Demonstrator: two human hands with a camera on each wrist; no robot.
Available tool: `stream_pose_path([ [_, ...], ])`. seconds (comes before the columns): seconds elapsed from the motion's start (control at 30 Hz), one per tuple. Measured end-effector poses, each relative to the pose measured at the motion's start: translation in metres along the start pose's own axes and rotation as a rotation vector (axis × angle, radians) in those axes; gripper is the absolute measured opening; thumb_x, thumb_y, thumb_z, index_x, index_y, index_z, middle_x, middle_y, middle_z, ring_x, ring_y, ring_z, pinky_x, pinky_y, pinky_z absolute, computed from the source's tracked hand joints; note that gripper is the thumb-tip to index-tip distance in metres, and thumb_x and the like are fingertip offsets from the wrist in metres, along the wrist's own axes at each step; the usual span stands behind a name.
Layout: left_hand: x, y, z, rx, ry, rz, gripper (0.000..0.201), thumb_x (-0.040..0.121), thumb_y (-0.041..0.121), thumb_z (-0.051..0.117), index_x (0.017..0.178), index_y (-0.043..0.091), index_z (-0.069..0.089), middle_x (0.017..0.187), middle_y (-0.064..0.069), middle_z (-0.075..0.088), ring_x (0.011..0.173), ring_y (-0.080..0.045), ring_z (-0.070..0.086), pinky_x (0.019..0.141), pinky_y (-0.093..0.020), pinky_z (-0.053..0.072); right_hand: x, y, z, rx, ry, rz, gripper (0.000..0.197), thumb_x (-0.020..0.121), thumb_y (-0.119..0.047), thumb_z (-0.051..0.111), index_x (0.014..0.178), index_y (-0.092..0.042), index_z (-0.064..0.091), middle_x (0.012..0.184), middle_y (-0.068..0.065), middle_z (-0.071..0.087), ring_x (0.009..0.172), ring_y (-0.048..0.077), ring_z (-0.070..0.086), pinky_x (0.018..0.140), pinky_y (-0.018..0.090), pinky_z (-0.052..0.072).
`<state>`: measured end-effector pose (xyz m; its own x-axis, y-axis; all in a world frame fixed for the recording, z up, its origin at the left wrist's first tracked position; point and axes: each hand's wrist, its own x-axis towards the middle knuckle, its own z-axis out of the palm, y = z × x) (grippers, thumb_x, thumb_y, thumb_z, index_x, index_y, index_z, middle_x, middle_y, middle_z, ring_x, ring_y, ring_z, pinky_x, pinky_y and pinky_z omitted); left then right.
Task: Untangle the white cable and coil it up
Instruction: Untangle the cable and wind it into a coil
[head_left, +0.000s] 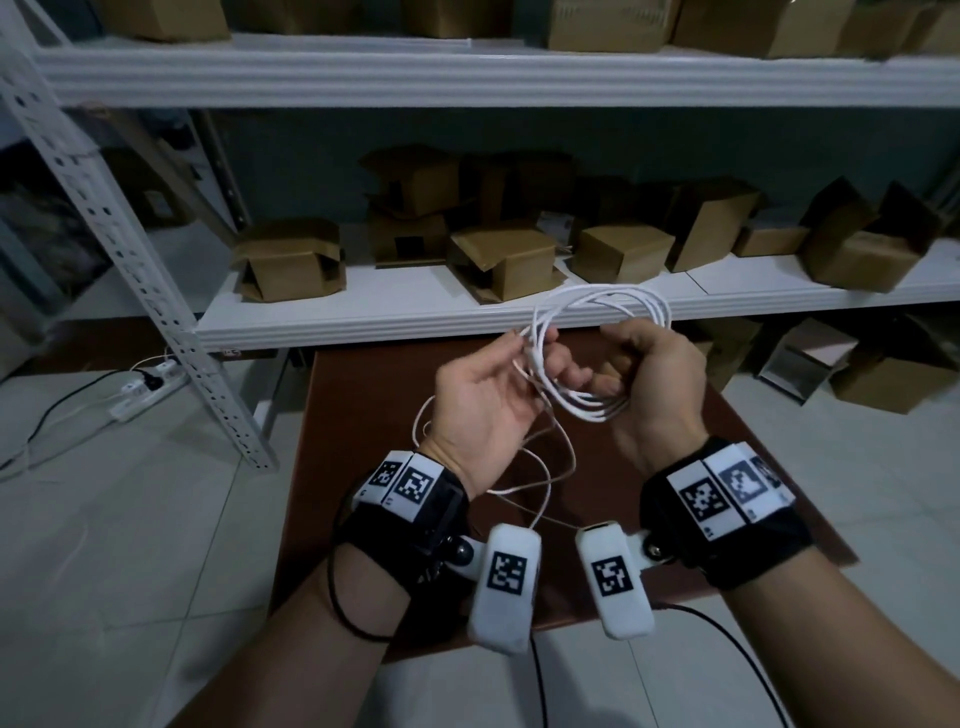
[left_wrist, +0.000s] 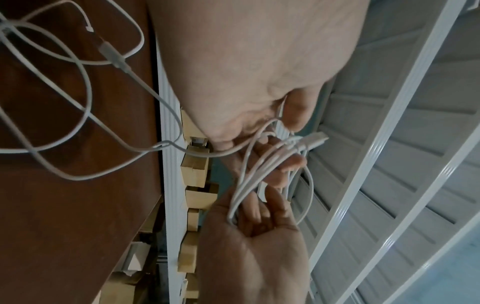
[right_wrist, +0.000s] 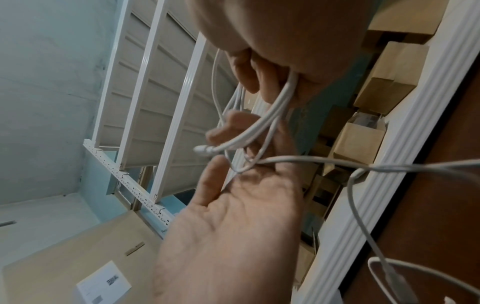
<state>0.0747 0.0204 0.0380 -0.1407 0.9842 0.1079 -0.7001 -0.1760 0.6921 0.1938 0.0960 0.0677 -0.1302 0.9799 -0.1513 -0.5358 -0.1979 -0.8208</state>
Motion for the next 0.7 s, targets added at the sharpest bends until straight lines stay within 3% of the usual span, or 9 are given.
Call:
stream_pose_path([
  [0.1, -0.002, 0.004, 0.002, 0.008, -0.014, -0.001, 0.040, 0.106, 0.042, 0.045, 0.102, 0.005, 0.059, 0.068, -0.001, 0.041, 0.056, -0.016, 0.041, 0.075, -0.035, 0.050, -0.004, 0.008, 0.002, -0.001, 0.035, 0.032, 0.038, 0.085, 0.008, 0.057, 0.061, -0.016, 0.039, 0.051, -0.002, 0.025, 0.041, 0.013, 0.022, 0.038, 0.022, 0.023],
  [0.2, 0.000, 0.001, 0.001, 0.038, 0.028, 0.028, 0.034, 0.102, 0.043, 0.057, 0.095, 0.009, 0.060, 0.060, 0.006, 0.032, 0.047, -0.008, 0.027, 0.064, -0.027, 0.044, -0.009, 0.014, 0.004, 0.020, 0.046, 0.079, 0.032, 0.085, 0.007, 0.058, 0.064, -0.013, 0.045, 0.050, -0.003, 0.026, 0.041, 0.012, 0.023, 0.038, 0.022, 0.022],
  [0.33, 0.004, 0.005, -0.007, 0.025, 0.124, 0.013, 0.035, 0.101, 0.042, 0.063, 0.088, 0.009, 0.063, 0.052, 0.010, 0.029, 0.043, -0.005, 0.022, 0.057, -0.023, 0.034, -0.012, 0.011, 0.007, 0.101, 0.000, 0.142, 0.036, 0.086, 0.005, 0.057, 0.059, -0.015, 0.043, 0.055, -0.004, 0.019, 0.046, 0.012, 0.017, 0.040, 0.023, 0.020],
  [0.47, 0.009, 0.018, -0.012, 0.062, 0.249, 0.023, 0.038, 0.095, 0.043, 0.066, 0.077, 0.011, 0.059, 0.046, 0.012, 0.024, 0.036, -0.003, 0.020, 0.042, -0.020, 0.022, -0.017, 0.012, 0.011, 0.100, -0.159, 0.251, 0.041, 0.086, 0.005, 0.055, 0.057, -0.019, 0.037, 0.056, -0.004, 0.013, 0.046, 0.012, 0.013, 0.042, 0.024, 0.021],
  [0.57, 0.011, 0.022, -0.017, 0.142, 0.339, 0.056, 0.035, 0.098, 0.033, 0.069, 0.072, 0.014, 0.054, 0.048, 0.010, 0.024, 0.036, -0.005, 0.018, 0.039, -0.021, 0.018, -0.019, 0.015, 0.010, 0.008, -0.261, 0.273, 0.044, 0.084, 0.004, 0.057, 0.059, -0.021, 0.031, 0.057, -0.002, 0.011, 0.050, 0.014, 0.012, 0.047, 0.027, 0.025],
  [0.7, 0.012, 0.022, -0.019, 0.315, 0.390, 0.120, 0.041, 0.099, 0.018, 0.065, 0.063, 0.019, 0.045, 0.050, 0.008, 0.024, 0.037, -0.006, 0.016, 0.038, -0.021, 0.014, -0.018, 0.016, 0.007, -0.226, -0.390, 0.184, 0.043, 0.087, 0.005, 0.062, 0.057, -0.017, 0.041, 0.056, 0.001, 0.024, 0.049, 0.016, 0.026, 0.054, 0.030, 0.039],
])
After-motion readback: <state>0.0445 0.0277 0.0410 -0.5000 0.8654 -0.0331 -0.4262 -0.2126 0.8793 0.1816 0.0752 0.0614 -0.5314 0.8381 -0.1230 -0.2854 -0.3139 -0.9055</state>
